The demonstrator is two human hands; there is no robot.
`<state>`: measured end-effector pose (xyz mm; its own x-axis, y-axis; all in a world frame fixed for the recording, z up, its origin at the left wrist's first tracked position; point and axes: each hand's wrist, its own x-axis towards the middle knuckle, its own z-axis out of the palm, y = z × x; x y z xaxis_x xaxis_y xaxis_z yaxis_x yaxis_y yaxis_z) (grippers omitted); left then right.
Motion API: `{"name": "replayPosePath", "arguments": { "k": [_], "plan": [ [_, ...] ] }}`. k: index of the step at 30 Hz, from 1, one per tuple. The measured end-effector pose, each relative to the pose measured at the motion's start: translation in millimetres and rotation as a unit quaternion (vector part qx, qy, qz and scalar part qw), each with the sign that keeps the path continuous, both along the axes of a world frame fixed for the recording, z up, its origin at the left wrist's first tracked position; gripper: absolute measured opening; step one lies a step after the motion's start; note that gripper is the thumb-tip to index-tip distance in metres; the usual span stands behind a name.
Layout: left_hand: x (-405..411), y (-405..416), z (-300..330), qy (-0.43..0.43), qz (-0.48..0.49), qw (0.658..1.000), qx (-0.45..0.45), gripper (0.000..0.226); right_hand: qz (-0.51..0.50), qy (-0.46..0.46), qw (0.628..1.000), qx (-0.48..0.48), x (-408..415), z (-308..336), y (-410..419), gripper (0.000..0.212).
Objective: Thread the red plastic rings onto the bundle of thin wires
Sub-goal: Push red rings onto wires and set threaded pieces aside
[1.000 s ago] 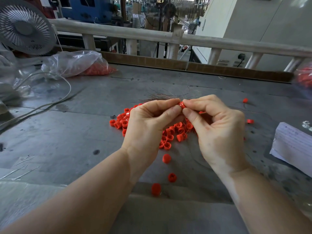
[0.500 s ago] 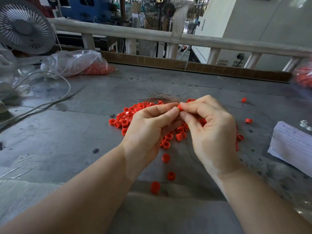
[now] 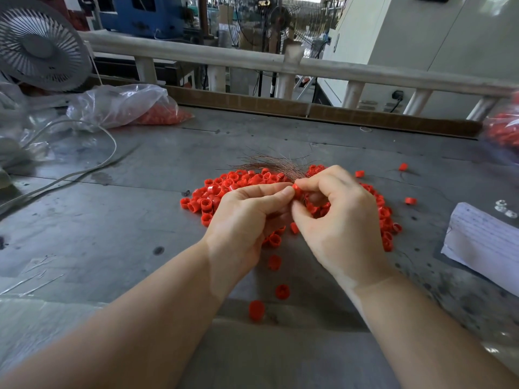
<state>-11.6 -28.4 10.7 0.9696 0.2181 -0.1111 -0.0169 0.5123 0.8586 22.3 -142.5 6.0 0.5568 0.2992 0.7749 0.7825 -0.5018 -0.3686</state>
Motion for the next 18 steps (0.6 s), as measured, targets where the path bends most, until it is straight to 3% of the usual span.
{"name": "replayPosePath", "arguments": {
  "k": [18],
  "plan": [
    [0.5,-1.5,6.4,0.054,0.027,0.998,-0.015,0.014,-0.001,-0.008,1.0,-0.03,1.1,0.2,-2.0,0.007]
  ]
}}
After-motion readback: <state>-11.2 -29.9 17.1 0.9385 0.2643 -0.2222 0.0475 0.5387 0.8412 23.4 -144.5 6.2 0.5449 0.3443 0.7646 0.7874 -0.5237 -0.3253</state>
